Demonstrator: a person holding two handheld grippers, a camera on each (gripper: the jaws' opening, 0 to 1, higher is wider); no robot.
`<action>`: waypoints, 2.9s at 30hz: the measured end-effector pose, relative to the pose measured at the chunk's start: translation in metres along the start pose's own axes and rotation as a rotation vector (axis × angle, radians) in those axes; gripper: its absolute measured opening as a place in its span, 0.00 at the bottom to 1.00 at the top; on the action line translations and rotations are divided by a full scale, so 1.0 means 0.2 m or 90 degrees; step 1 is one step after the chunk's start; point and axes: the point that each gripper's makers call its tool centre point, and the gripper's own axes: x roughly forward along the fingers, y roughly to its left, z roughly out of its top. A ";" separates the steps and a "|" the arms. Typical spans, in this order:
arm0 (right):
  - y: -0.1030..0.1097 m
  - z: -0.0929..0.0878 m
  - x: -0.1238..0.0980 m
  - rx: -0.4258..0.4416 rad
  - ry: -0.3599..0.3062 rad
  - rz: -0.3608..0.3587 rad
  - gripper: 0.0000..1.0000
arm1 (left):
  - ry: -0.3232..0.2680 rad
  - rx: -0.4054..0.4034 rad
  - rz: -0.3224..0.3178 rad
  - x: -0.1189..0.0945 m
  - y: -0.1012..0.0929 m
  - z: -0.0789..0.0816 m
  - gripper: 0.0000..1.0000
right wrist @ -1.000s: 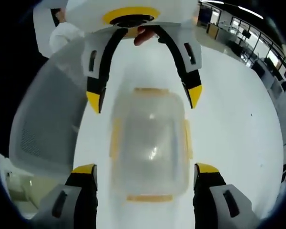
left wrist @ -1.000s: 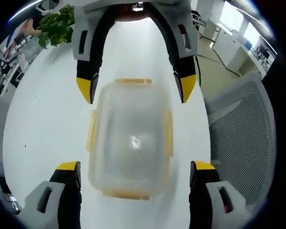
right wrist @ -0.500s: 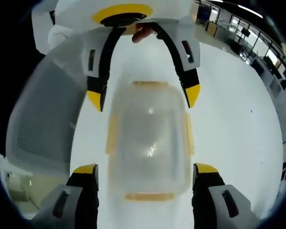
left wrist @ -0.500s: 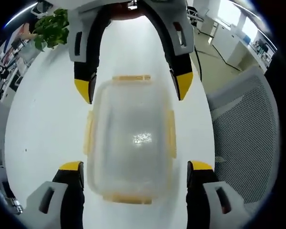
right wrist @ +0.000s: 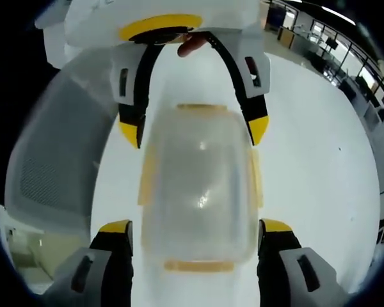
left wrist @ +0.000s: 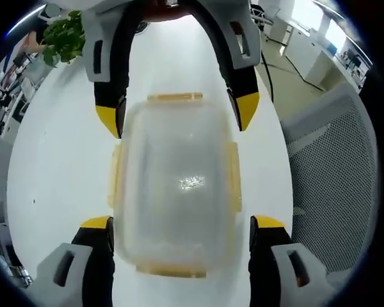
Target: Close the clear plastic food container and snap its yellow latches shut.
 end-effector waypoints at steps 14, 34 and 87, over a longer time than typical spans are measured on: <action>-0.01 -0.01 0.02 -0.011 0.011 -0.013 0.78 | 0.012 0.009 0.008 0.02 0.01 0.00 0.87; -0.02 -0.02 0.04 0.002 -0.004 -0.012 0.78 | 0.023 0.008 0.026 0.07 0.04 0.00 0.85; 0.00 0.13 0.14 0.034 -0.004 -0.022 0.83 | 0.021 0.016 0.033 0.04 0.01 -0.12 0.85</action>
